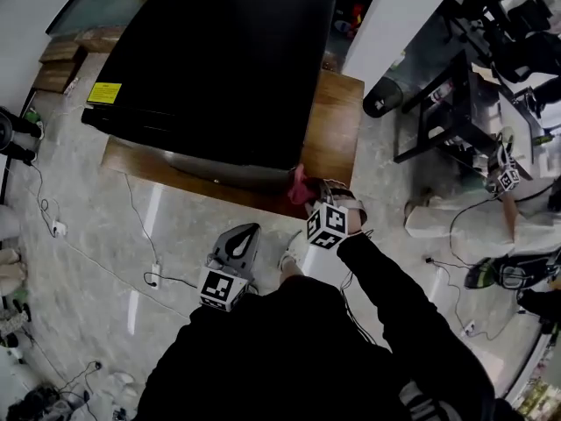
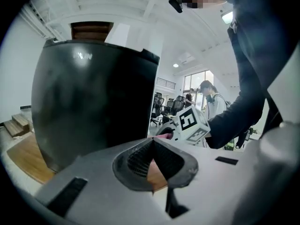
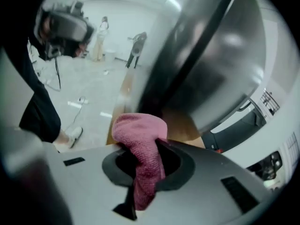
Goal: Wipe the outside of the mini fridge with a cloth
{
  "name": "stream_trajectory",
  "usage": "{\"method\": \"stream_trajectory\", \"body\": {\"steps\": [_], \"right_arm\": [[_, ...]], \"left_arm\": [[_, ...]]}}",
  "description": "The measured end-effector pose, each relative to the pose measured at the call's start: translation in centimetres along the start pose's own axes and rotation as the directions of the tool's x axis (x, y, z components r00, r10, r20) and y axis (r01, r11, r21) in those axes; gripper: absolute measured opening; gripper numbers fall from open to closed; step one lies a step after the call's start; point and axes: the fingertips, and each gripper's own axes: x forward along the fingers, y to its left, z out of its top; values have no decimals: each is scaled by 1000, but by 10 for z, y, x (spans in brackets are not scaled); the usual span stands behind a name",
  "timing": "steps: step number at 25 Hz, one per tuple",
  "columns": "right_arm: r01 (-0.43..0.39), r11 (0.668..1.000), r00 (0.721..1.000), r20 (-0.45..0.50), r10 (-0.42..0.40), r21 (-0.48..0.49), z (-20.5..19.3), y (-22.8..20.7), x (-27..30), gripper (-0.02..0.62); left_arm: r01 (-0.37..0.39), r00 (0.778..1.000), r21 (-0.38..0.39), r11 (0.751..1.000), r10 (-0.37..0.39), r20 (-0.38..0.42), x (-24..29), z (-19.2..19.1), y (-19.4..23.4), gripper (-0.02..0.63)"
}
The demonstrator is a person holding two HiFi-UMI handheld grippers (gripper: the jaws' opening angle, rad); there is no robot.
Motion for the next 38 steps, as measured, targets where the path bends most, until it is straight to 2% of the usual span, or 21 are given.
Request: {"method": "stream_trajectory", "body": {"steps": [3,5,8,11,16,23,29,34,38], "right_arm": [[-17,990,990,143,-3,139,60,22,-59,58],[-52,968,967,254,-12,247,114,40,-90,58],[-129,927,910,414,-31,353,200,64,-124,58],[-227,897,828,560,-27,379,275,93,-152,58],[-392,856,676,736,20,337,363,134,-185,58],[-443,875,545,834,92,193,476,196,-185,58],[-515,848,476,865,158,128,536,220,-175,58],[-557,826,418,889,188,87,582,215,-155,58],[-590,806,370,905,210,54,613,200,-129,58]], "left_arm": [[0,999,34,999,-2,53,-47,22,14,6],[-1,996,26,1000,-1,86,-85,34,31,6],[-2,991,-5,1000,3,133,-142,48,57,6],[-14,985,-29,999,19,172,-198,61,76,6],[-77,970,-43,996,84,227,-277,81,98,6],[-173,945,-39,984,177,275,-382,80,150,6],[-246,920,-52,968,250,301,-442,81,179,6],[-311,883,-116,943,331,333,-470,88,227,6],[-348,863,-118,930,367,348,-476,101,269,6]]}}
